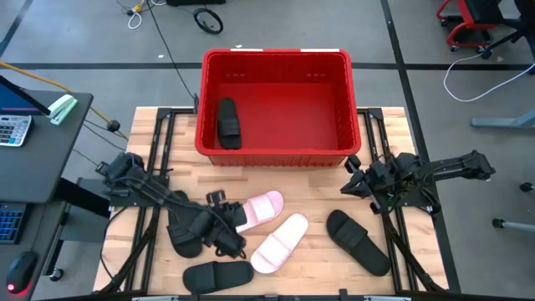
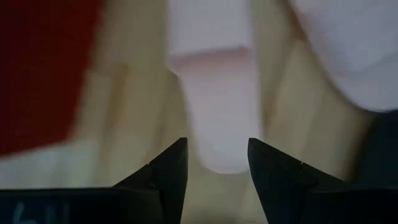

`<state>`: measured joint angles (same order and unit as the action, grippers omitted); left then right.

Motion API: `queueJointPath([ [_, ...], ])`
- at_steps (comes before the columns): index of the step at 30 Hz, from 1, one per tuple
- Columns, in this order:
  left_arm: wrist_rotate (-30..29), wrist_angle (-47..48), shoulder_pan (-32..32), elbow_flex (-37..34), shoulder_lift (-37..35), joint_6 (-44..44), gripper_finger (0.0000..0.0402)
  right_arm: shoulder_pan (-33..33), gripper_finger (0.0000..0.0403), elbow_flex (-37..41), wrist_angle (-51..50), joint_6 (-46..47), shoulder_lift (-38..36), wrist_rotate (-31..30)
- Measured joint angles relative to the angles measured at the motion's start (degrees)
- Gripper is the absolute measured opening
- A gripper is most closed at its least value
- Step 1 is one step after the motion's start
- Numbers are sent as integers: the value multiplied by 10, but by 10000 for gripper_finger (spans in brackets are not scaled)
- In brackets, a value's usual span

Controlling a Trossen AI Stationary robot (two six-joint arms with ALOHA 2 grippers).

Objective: Pick and place slides into bin
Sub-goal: Put the bottom right black slide into the red bin

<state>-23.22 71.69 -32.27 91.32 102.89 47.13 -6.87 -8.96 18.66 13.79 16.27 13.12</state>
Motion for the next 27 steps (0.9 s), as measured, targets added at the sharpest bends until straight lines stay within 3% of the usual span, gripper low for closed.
queueJointPath([
  [5,10,-75,-21,-38,0,65,171,-1,32,-111,-153,3,54,6],
  [12,6,-115,-28,-23,0,90,171,-32,32,-215,-328,30,210,24],
  [20,-13,-147,-3,-22,0,58,172,-153,32,-242,-419,175,395,48],
  [27,-29,-165,30,-22,0,9,172,-248,32,-255,-500,267,484,89],
])
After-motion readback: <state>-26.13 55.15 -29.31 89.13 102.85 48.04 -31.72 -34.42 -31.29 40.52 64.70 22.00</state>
